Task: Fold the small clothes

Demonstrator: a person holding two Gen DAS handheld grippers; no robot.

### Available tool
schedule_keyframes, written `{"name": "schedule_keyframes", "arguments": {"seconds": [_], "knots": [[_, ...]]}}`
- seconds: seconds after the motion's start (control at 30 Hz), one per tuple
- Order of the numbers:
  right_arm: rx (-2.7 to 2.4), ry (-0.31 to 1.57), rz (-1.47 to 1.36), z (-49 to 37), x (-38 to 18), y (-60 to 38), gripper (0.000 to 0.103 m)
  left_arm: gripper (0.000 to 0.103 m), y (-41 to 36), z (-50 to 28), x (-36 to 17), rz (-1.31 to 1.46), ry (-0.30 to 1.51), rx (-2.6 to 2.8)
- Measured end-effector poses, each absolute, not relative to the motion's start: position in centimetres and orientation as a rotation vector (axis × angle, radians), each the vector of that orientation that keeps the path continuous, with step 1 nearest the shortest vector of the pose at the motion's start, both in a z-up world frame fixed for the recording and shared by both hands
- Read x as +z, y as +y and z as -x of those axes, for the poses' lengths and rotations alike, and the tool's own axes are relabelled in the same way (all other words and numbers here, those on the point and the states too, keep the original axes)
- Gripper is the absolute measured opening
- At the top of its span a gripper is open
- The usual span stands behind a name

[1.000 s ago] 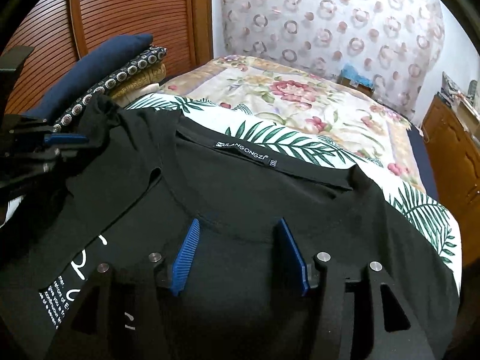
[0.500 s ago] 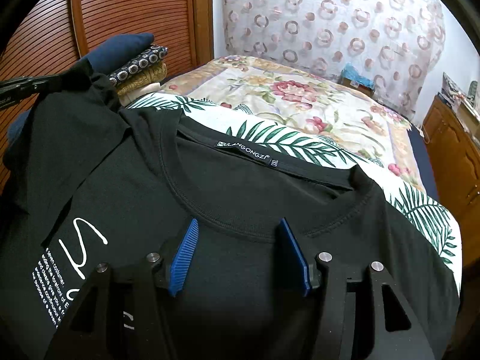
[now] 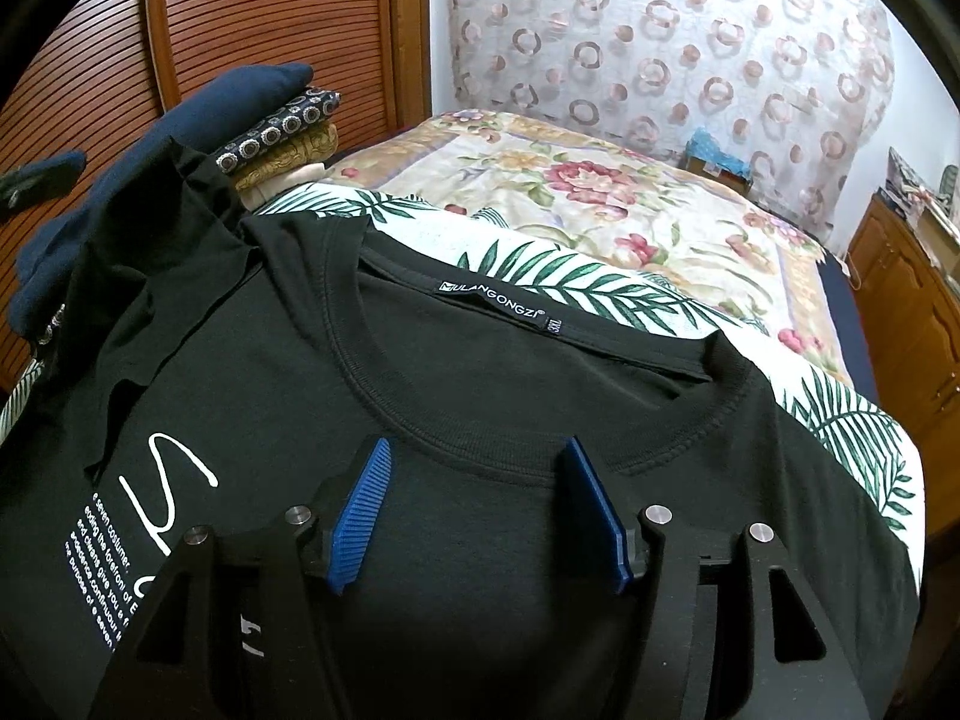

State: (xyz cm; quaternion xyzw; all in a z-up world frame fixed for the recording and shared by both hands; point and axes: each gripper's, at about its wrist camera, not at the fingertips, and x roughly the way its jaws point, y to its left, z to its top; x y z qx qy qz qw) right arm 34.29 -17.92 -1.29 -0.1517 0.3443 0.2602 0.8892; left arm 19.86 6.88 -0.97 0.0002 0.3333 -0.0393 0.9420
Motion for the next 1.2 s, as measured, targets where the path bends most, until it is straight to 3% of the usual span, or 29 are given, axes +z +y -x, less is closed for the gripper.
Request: {"name": "schedule_keyframes", "arguments": {"seconds": [0.07, 0.13, 0.5, 0.83, 1.2], "knots": [[0.54, 0.714, 0.318, -34.3, -1.3, -17.9, 0.063, 0.074, 6.2, -19.5, -1.6, 0.012, 0.682, -0.109], [0.54, 0.714, 0.32, -34.3, -1.3, -18.0, 0.063, 0.076, 5.7, -19.5, -2.0, 0.016, 0.688, -0.132], [0.501, 0.701, 0.272, -33.7, -0.3, -20.0, 0.063, 0.076, 0.3, -20.8, -3.2, -0.066, 0.667, -0.246], [0.359, 0.619, 0.126, -26.4, 2.4, -29.6, 0.063, 0.076, -4.7, -21.4, -4.6, -0.12, 0.689, -0.379], [0.125, 0.674, 0.017, -19.9, -0.4, -39.4, 0.063, 0.076, -7.4, -21.4, -7.4, -0.2, 0.795, -0.435]]}}
